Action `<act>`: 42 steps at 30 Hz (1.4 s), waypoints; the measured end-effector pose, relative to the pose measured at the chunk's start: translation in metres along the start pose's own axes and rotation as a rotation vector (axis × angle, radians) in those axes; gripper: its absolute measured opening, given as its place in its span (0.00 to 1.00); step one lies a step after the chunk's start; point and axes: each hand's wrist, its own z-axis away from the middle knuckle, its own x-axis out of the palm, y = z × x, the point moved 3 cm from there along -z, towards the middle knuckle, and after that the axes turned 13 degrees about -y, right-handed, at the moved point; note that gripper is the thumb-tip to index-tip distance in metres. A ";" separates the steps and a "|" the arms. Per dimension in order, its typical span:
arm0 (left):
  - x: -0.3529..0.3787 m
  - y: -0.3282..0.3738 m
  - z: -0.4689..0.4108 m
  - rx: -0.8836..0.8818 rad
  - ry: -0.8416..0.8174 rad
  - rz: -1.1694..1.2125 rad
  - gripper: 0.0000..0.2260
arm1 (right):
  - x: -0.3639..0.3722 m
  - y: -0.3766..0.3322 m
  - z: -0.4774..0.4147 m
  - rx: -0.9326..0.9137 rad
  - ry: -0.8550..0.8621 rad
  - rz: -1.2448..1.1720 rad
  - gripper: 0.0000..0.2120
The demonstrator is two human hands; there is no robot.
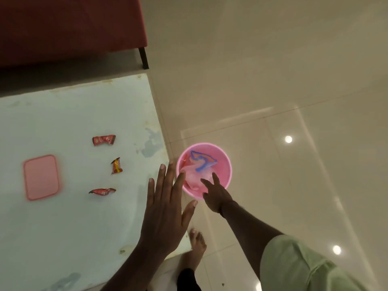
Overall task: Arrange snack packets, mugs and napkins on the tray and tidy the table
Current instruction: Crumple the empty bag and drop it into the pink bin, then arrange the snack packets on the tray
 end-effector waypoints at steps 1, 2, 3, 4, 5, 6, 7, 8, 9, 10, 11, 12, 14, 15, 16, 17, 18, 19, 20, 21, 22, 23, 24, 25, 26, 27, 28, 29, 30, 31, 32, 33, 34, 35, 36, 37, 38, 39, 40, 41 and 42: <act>0.000 0.001 0.001 0.001 -0.008 0.008 0.31 | 0.003 0.002 0.001 -0.004 0.034 0.011 0.27; -0.001 0.002 0.003 -0.003 -0.017 0.014 0.31 | 0.004 0.003 0.004 -0.003 0.071 0.035 0.27; -0.002 0.002 0.005 -0.011 -0.027 0.018 0.31 | 0.005 0.003 0.009 -0.003 0.107 0.071 0.26; -0.003 0.001 0.006 -0.024 -0.038 0.020 0.31 | 0.006 0.003 0.014 -0.004 0.142 0.105 0.26; -0.006 0.000 0.008 -0.034 -0.049 0.019 0.31 | 0.006 0.001 0.023 -0.003 0.176 0.132 0.26; -0.009 0.000 0.008 -0.040 -0.066 0.012 0.31 | 0.005 -0.002 0.032 -0.005 0.214 0.148 0.26; -0.014 -0.001 0.009 -0.046 -0.079 0.001 0.32 | 0.004 -0.007 0.044 -0.011 0.258 0.156 0.26; -0.021 -0.002 0.009 -0.052 -0.094 -0.012 0.32 | 0.003 -0.013 0.057 -0.021 0.302 0.153 0.27; -0.027 -0.004 0.009 -0.060 -0.108 -0.024 0.33 | 0.002 -0.018 0.069 -0.030 0.342 0.147 0.28; -0.035 -0.006 0.011 -0.073 -0.114 -0.034 0.34 | -0.001 -0.025 0.084 -0.040 0.377 0.148 0.30; -0.044 -0.008 0.013 -0.082 -0.120 -0.039 0.34 | -0.004 -0.032 0.099 -0.050 0.406 0.154 0.31; -0.054 -0.011 0.017 -0.090 -0.120 -0.040 0.35 | -0.007 -0.039 0.114 -0.056 0.429 0.160 0.33; -0.069 -0.015 0.025 -0.094 -0.122 -0.037 0.35 | -0.011 -0.053 0.141 -0.069 0.465 0.179 0.35; -0.078 -0.017 0.030 -0.097 -0.116 -0.043 0.35 | -0.014 -0.061 0.156 -0.078 0.491 0.191 0.36; -0.088 -0.019 0.036 -0.097 -0.108 -0.049 0.35 | -0.018 -0.070 0.171 -0.094 0.513 0.202 0.37; -0.099 -0.020 0.043 -0.101 -0.104 -0.056 0.35 | -0.022 -0.079 0.185 -0.109 0.529 0.211 0.37; -0.109 -0.021 0.051 -0.100 -0.103 -0.064 0.35 | -0.026 -0.088 0.200 -0.124 0.538 0.224 0.38; -0.116 -0.022 0.058 -0.095 -0.100 -0.071 0.35 | -0.030 -0.096 0.211 -0.134 0.544 0.238 0.38; -0.125 -0.023 0.067 -0.095 -0.095 -0.074 0.35 | -0.034 -0.104 0.224 -0.140 0.550 0.252 0.38; -0.134 -0.024 0.076 -0.099 -0.093 -0.071 0.35 | -0.039 -0.112 0.237 -0.144 0.552 0.263 0.38; -0.143 -0.026 0.086 -0.115 -0.090 -0.063 0.35 | -0.044 -0.120 0.249 -0.149 0.556 0.270 0.38; -0.151 -0.028 0.095 -0.134 -0.087 -0.052 0.35 | -0.048 -0.129 0.261 -0.160 0.565 0.276 0.38; -0.157 -0.030 0.104 -0.154 -0.086 -0.040 0.35 | -0.051 -0.135 0.271 -0.173 0.573 0.280 0.38; -0.165 -0.033 0.114 -0.178 -0.083 -0.029 0.35 | -0.054 -0.143 0.283 -0.191 0.583 0.289 0.38; -0.172 -0.035 0.124 -0.196 -0.076 -0.017 0.34 | -0.056 -0.149 0.295 -0.211 0.594 0.303 0.38; -0.179 -0.038 0.134 -0.220 -0.067 -0.003 0.34 | -0.058 -0.156 0.306 -0.229 0.606 0.315 0.38; -0.185 -0.041 0.145 -0.245 -0.058 0.011 0.34 | -0.059 -0.162 0.317 -0.244 0.613 0.325 0.38; -0.189 -0.044 0.154 -0.267 -0.056 0.026 0.34 | -0.060 -0.166 0.324 -0.246 0.614 0.327 0.38; -0.195 -0.048 0.163 -0.292 -0.053 0.038 0.33 | -0.061 -0.171 0.332 -0.251 0.619 0.331 0.38; -0.200 -0.052 0.173 -0.313 -0.044 0.045 0.33 | -0.061 -0.176 0.340 -0.263 0.629 0.342 0.38; -0.205 -0.057 0.183 -0.335 -0.035 0.049 0.33 | -0.060 -0.182 0.347 -0.277 0.635 0.353 0.38; -0.209 -0.062 0.192 -0.353 -0.024 0.050 0.33 | -0.059 -0.188 0.352 -0.295 0.636 0.362 0.38; -0.212 -0.066 0.199 -0.363 -0.020 0.048 0.33 | -0.058 -0.193 0.357 -0.310 0.636 0.363 0.38; -0.216 -0.071 0.207 -0.374 -0.013 0.048 0.33 | -0.055 -0.200 0.362 -0.326 0.639 0.365 0.38; -0.218 -0.076 0.215 -0.384 -0.003 0.048 0.33 | -0.052 -0.206 0.366 -0.337 0.641 0.367 0.38; -0.220 -0.083 0.223 -0.394 0.002 0.053 0.34 | -0.048 -0.213 0.370 -0.340 0.640 0.369 0.38; -0.222 -0.089 0.232 -0.403 0.009 0.058 0.34 | -0.044 -0.220 0.374 -0.338 0.642 0.377 0.38; -0.224 -0.095 0.239 -0.406 0.015 0.062 0.34 | -0.040 -0.227 0.377 -0.329 0.646 0.385 0.38; -0.226 -0.103 0.248 -0.408 0.023 0.065 0.34 | -0.034 -0.236 0.381 -0.322 0.644 0.392 0.38; -0.229 -0.111 0.257 -0.409 0.031 0.065 0.34 | -0.028 -0.245 0.385 -0.319 0.639 0.399 0.38; -0.233 -0.121 0.266 -0.409 0.037 0.062 0.34 | -0.021 -0.255 0.389 -0.318 0.638 0.405 0.38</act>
